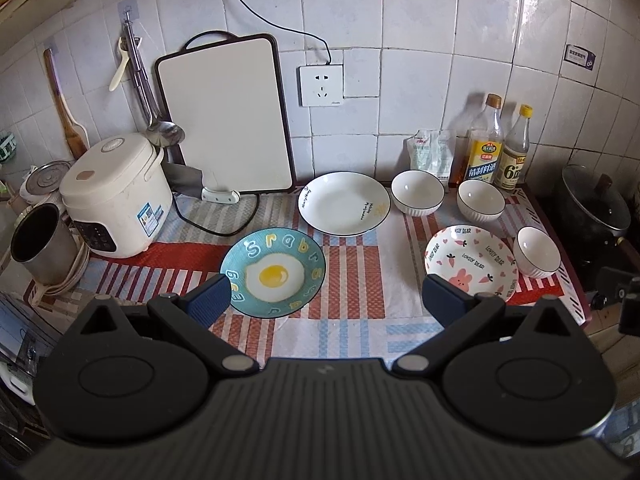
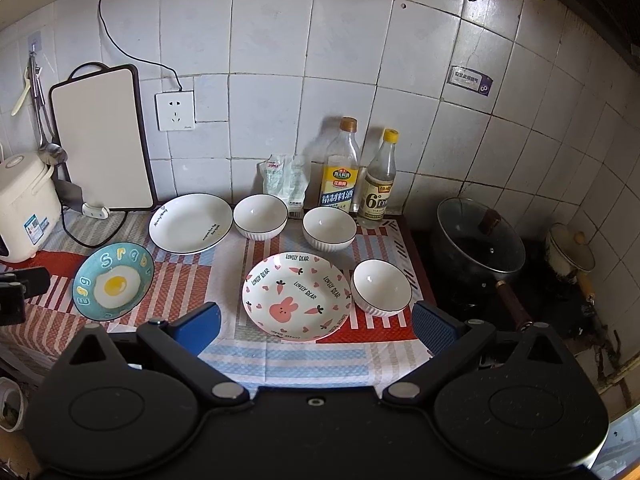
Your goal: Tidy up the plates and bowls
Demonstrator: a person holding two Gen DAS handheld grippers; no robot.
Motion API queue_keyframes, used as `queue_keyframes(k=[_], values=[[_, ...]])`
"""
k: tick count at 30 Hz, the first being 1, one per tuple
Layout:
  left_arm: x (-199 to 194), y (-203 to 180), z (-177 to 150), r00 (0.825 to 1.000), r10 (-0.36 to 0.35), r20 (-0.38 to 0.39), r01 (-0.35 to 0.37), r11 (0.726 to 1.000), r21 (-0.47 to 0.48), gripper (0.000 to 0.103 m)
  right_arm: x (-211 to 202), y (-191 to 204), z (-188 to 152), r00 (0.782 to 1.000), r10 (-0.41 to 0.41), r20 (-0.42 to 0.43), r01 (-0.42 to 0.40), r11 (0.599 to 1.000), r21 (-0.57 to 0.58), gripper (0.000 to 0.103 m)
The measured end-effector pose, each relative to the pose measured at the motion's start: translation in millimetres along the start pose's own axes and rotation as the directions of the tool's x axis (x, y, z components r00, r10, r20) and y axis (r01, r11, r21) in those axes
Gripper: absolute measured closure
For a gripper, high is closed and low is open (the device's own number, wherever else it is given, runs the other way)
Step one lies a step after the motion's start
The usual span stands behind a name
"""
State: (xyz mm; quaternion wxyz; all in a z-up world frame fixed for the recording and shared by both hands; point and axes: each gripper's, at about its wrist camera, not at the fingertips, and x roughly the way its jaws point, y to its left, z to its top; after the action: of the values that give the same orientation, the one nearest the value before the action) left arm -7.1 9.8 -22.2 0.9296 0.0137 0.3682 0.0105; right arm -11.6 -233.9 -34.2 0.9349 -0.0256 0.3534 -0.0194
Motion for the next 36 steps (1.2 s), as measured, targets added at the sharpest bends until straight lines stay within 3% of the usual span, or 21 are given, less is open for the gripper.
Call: queue_keyframes(k=[36], values=[[-4.4,9.8,-3.2,0.998,-0.063,-0.004,0.062,0.996,-0.062,0.0,14.4,5.9,0.1,0.999,0.001,-0.05,0.0,1.0,0.023,0.0]])
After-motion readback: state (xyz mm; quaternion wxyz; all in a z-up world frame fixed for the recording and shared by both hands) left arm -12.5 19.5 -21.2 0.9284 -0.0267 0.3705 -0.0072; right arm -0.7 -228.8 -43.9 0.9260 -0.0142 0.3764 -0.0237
